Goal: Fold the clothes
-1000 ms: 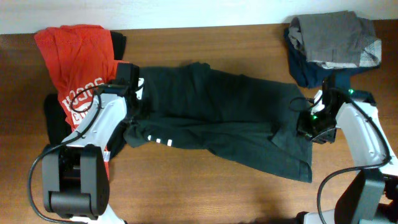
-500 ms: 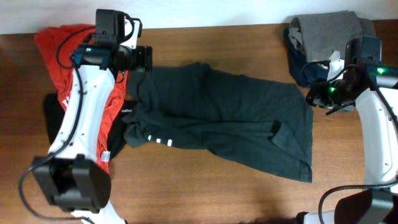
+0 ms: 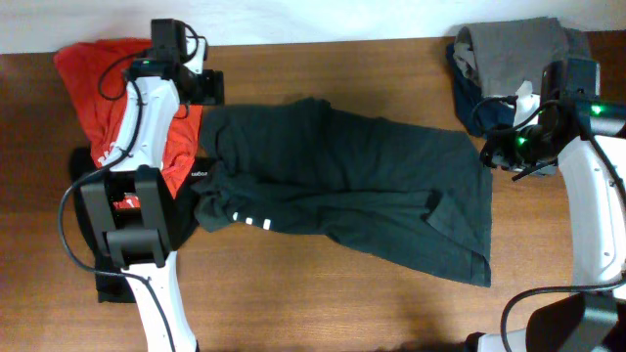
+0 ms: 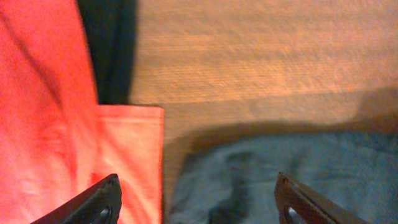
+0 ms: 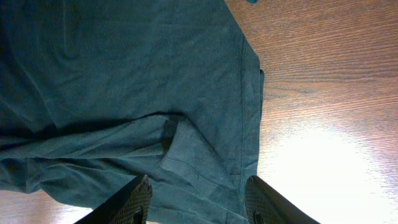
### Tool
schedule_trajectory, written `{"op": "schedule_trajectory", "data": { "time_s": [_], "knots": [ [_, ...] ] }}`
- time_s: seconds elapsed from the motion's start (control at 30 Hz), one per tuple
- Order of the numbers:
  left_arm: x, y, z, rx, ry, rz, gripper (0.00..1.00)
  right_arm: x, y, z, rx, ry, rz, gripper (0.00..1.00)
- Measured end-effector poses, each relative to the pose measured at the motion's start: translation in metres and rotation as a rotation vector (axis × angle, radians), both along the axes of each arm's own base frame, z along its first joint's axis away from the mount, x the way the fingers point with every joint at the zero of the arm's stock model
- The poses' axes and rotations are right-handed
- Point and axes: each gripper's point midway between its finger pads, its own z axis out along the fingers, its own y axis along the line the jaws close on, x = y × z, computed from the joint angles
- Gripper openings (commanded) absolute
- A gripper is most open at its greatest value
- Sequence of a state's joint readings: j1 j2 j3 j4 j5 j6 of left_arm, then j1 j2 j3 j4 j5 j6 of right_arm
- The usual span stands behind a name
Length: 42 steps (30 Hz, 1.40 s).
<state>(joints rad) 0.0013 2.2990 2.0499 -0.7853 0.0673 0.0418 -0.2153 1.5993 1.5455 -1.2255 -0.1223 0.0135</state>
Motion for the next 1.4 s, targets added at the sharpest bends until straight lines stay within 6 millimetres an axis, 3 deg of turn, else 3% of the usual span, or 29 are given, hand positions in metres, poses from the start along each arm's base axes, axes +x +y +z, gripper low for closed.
{"op": "schedule_trajectory", "data": {
  "time_s": [0.13, 0.33, 0.6, 0.8, 1.13, 1.27, 1.4],
  "knots": [
    [0.002, 0.008, -0.002, -0.025, -0.002, -0.008, 0.79, 0.0, 0.0, 0.0, 0.001, 0.001, 0.0, 0.54],
    [0.002, -0.002, -0.031, -0.047, 0.039, -0.062, 0.75, 0.0, 0.0, 0.0, -0.001, 0.002, 0.003, 0.54],
    [0.001, -0.005, -0.036, -0.048, 0.045, -0.089, 0.7, 0.0, 0.0, 0.0, -0.001, 0.002, 0.004, 0.54],
    [-0.002, -0.006, -0.067, -0.051, 0.1, -0.09, 0.69, 0.0, 0.0, 0.0, -0.002, 0.001, 0.007, 0.54],
    [0.001, -0.01, -0.067, -0.048, 0.088, -0.103, 0.62, 0.0, 0.0, -0.001, -0.003, 0.003, 0.009, 0.55],
    [0.0, -0.024, -0.067, -0.046, 0.091, -0.126, 0.53, 0.0, 0.0, -0.002, -0.002, 0.006, 0.009, 0.55],
    [-0.002, -0.039, -0.069, -0.046, 0.095, -0.153, 0.52, 0.0, 0.0, -0.002, -0.002, 0.006, 0.01, 0.55]
  ]
}}
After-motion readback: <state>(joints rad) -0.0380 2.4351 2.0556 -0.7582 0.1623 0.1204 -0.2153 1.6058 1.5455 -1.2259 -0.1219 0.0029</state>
